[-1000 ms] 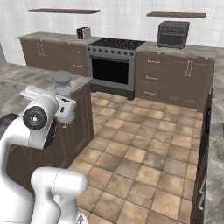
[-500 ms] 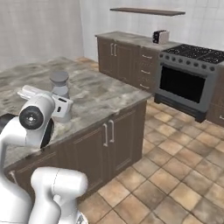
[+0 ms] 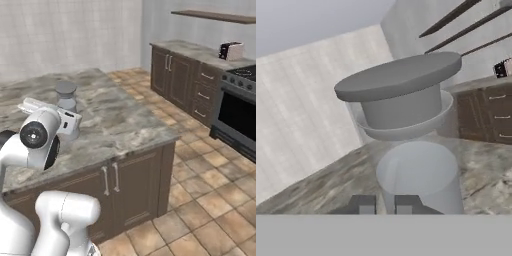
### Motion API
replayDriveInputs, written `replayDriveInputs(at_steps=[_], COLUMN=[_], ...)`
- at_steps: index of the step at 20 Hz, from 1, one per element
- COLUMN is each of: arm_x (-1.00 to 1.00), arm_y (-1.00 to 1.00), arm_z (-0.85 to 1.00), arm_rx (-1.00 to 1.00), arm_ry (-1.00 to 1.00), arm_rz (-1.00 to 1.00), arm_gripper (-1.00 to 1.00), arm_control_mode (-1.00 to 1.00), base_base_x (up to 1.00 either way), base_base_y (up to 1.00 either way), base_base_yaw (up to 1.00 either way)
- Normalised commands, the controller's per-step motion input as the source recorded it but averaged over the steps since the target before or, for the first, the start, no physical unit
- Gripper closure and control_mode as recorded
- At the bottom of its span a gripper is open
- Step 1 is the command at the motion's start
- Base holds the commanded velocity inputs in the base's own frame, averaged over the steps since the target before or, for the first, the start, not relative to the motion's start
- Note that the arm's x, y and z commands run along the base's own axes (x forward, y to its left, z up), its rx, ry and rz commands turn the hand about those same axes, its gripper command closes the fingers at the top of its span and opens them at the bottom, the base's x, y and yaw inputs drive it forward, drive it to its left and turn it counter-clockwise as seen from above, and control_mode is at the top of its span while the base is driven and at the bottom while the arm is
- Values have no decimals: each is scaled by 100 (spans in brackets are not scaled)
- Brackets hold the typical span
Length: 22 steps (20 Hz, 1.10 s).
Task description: Place the pitcher and cup on the dining counter for serving.
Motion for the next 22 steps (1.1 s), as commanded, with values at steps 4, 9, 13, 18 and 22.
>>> replayDriveInputs(at_steps=[4, 9, 13, 18, 22], arm_x=[0, 0, 0, 12, 49], arm_y=[0, 0, 0, 0, -16], arm_z=[0, 0, 0, -29, -44], arm_rx=[0, 0, 0, 0, 0], arm_ry=[0, 0, 0, 0, 2], arm_rz=[0, 0, 0, 31, 48], arm_gripper=[100, 100, 100, 100, 100], arm_control_mode=[100, 100, 100, -100, -100], base_base_x=[89, 66, 57, 15, 0], base_base_y=[-78, -62, -46, -13, 0], base_base_yaw=[47, 60, 68, 30, 0])
